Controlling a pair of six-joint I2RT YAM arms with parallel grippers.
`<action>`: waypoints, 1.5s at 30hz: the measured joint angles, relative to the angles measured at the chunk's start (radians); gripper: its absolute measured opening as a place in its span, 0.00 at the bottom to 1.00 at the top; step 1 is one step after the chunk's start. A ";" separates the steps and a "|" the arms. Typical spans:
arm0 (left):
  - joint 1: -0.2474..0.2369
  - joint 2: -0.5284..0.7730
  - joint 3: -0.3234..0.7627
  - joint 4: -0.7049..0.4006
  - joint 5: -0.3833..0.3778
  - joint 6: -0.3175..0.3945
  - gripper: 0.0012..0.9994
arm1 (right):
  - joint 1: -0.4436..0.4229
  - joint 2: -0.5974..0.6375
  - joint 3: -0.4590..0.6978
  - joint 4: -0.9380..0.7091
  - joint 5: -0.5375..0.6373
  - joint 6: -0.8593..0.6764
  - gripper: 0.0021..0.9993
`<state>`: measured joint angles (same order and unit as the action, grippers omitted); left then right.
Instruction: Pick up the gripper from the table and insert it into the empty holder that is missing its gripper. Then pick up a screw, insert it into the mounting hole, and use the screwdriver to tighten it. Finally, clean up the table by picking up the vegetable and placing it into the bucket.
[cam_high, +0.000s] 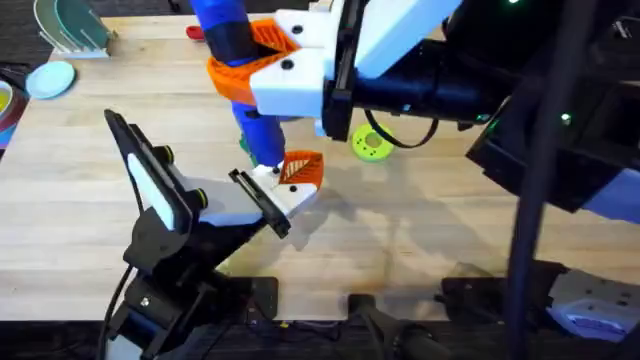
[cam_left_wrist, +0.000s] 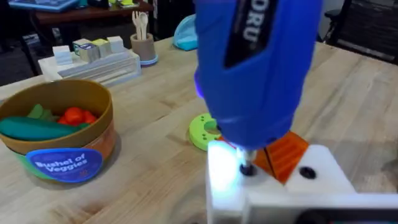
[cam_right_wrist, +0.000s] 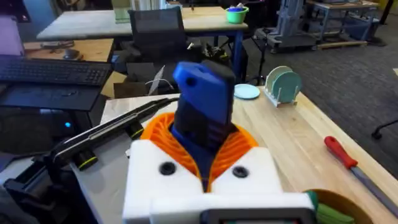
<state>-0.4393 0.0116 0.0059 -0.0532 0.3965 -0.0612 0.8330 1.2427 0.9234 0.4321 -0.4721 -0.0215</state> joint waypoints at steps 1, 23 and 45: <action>0.000 0.000 0.000 0.000 0.000 0.000 0.00 | 0.000 -0.001 -0.001 0.002 0.000 0.001 0.02; 0.000 -0.001 0.000 0.000 0.000 0.001 0.00 | -0.293 -0.150 -0.014 -0.362 0.196 -0.415 0.02; 0.000 -0.001 0.000 0.000 0.000 0.001 0.00 | -0.488 0.328 -0.014 -0.683 0.800 -1.144 0.02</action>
<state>-0.4393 0.0109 0.0059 -0.0528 0.3969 -0.0601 0.3447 1.5710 0.9092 -0.2512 0.3278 -1.1657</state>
